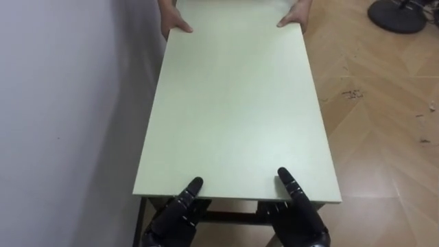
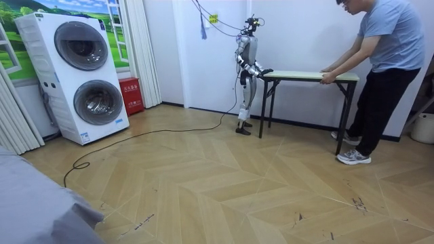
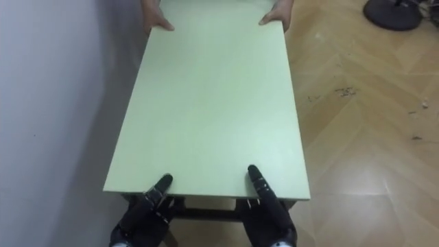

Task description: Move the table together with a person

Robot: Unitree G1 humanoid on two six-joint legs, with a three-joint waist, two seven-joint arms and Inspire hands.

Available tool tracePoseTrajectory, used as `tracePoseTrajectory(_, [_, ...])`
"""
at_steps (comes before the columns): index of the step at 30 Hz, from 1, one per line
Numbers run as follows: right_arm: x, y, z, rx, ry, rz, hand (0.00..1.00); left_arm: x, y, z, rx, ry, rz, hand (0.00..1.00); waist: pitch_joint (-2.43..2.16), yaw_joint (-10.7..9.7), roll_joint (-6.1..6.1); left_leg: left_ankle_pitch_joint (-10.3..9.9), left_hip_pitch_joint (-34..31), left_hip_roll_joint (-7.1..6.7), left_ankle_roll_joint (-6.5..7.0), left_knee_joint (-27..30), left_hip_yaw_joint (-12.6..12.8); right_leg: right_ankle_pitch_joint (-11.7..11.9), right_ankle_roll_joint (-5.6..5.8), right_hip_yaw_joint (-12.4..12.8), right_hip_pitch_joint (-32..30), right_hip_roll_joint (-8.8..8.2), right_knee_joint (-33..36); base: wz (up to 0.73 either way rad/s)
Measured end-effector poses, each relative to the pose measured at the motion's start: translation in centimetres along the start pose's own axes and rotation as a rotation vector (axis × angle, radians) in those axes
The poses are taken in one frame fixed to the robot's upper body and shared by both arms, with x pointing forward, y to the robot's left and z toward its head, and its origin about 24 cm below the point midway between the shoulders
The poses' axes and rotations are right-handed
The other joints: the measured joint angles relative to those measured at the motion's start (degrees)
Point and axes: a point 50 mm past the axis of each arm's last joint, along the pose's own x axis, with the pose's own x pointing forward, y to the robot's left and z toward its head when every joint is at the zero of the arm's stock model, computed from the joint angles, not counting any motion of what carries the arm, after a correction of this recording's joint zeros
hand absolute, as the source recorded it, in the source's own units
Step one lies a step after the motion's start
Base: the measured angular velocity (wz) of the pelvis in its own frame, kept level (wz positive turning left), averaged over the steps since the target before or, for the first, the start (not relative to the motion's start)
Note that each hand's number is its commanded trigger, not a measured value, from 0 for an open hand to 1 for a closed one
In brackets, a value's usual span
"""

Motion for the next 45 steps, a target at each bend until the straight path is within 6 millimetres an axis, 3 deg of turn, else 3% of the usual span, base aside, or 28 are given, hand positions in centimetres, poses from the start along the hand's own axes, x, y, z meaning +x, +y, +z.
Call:
tracePoseTrajectory(22, [-0.1, -0.3, 0.1, -0.097, 0.028, 0.030, 0.00, -0.1, 0.6, -0.1, 0.076, 0.053, -0.009, 0.00, -0.05, 1.09, -0.53, -0.03, 0.70, 0.14, -0.05, 0.01, -0.18, -0.01, -0.01, -0.58, 0.75, 0.04, -0.11, 0.00])
tracePoseTrajectory(30, [-0.2, -1.0, -0.9, -0.298, 0.166, 0.155, 0.00, -0.9, 3.5, -1.0, 0.206, 0.139, 0.081, 0.00, -0.37, 1.31, -1.41, -0.37, 0.77, 0.26, -0.13, 0.13, -0.38, -0.01, -0.01, -1.00, 1.22, 0.07, -0.21, 0.01])
tracePoseTrajectory(35, [-0.7, -1.4, -0.4, -0.401, 0.221, 0.226, 0.00, -1.1, 4.2, 0.2, 0.211, 0.104, 0.077, 0.00, -0.49, 1.43, -1.53, -0.43, 0.55, 0.45, -0.18, 0.35, -0.50, -0.01, -0.01, -1.70, 1.22, 0.09, -0.20, 0.02])
tracePoseTrajectory(45, [-2.4, -5.8, -0.2, -0.494, 0.339, 0.111, 0.00, -2.2, 6.3, 0.9, 0.246, 0.105, 0.108, 0.00, -0.73, 3.38, -1.90, -0.56, 1.30, 0.86, -0.40, 0.55, -0.55, -0.01, -0.02, -2.50, 1.96, 0.32, -0.28, 0.00])
